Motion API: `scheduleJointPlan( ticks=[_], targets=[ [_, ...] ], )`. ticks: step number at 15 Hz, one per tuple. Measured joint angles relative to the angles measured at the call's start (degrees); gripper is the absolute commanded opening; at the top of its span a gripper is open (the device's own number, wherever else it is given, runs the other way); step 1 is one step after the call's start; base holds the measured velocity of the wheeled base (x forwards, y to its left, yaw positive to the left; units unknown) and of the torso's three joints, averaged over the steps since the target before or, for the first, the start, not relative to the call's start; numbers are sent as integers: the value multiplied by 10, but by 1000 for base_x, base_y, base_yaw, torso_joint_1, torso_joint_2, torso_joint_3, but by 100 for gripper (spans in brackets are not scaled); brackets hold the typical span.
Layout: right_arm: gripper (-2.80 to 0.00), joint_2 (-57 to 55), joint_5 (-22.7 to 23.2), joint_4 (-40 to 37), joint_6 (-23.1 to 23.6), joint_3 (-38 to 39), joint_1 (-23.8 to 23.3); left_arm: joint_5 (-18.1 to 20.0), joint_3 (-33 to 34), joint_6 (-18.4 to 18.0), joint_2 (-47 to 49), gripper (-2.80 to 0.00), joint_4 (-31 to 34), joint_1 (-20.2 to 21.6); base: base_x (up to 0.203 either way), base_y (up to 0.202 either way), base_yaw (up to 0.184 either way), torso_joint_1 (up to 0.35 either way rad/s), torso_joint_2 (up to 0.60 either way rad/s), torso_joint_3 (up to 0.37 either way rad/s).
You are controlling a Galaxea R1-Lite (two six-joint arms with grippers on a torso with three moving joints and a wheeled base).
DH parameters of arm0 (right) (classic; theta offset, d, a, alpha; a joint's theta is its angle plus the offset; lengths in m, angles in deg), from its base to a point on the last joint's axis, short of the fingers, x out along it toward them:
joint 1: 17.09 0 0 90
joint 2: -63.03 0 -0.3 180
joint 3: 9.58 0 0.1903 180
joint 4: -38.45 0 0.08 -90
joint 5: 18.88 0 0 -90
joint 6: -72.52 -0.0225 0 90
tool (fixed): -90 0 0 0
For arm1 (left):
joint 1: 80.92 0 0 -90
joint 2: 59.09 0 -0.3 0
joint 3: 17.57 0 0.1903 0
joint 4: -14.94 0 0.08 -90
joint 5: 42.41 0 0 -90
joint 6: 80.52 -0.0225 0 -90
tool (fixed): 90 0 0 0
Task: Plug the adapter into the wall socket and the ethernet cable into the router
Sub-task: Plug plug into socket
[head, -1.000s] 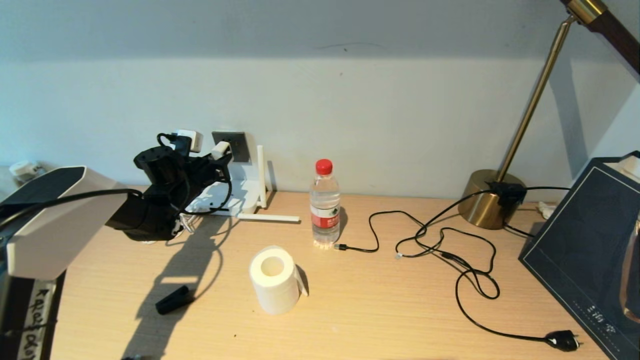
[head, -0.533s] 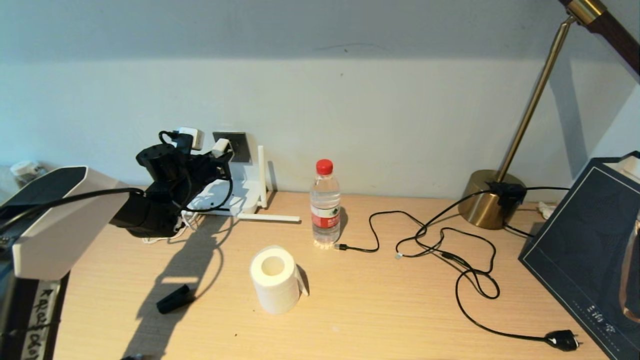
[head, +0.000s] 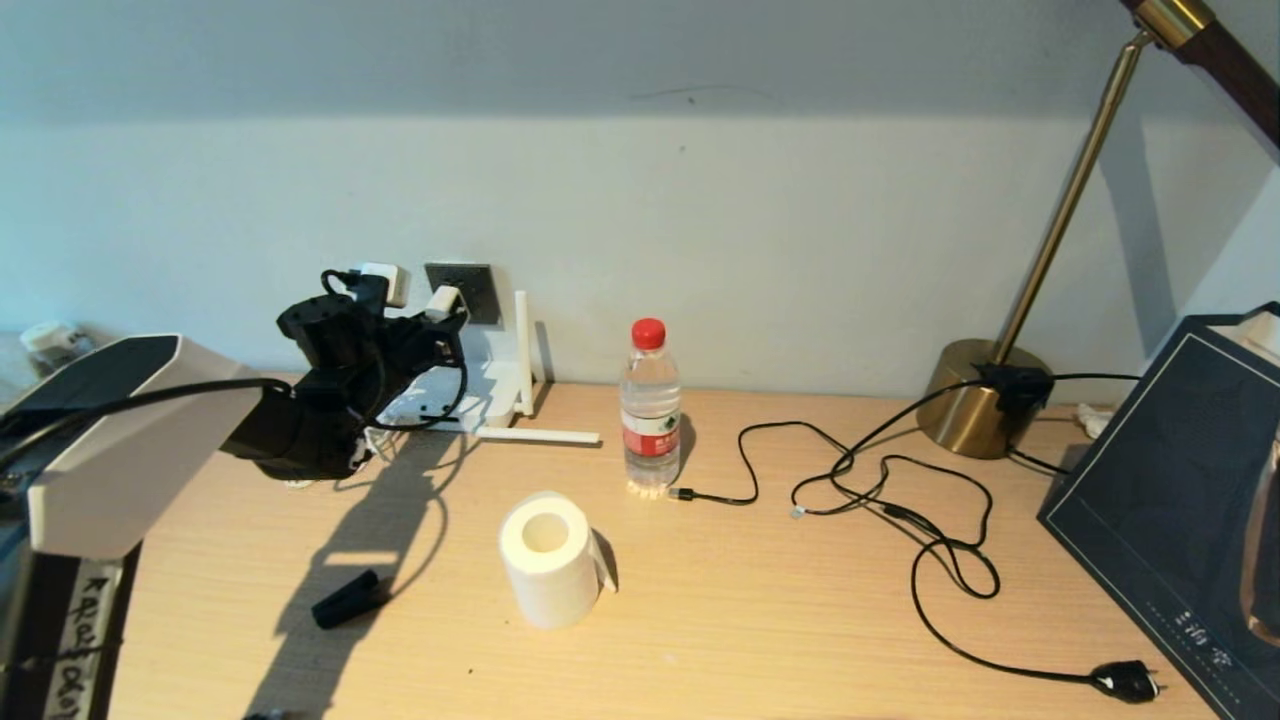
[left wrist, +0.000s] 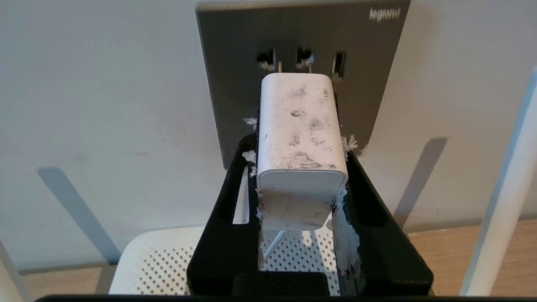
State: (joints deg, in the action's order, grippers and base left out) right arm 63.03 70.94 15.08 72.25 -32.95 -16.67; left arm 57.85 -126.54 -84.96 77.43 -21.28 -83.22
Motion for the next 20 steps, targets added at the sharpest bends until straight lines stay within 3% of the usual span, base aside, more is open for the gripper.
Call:
scheduleJointPlan(
  ticks=[9, 20],
  targets=[
    [-280, 0, 0, 0, 0, 0, 0, -23, -19, 1, 1, -280, 20, -1, 0, 0, 0, 0, 0, 0],
    [-280, 0, 0, 0, 0, 0, 0, -25, -33, 2, 2, -280, 34, -13, 0, 0, 0, 0, 0, 0]
  ],
)
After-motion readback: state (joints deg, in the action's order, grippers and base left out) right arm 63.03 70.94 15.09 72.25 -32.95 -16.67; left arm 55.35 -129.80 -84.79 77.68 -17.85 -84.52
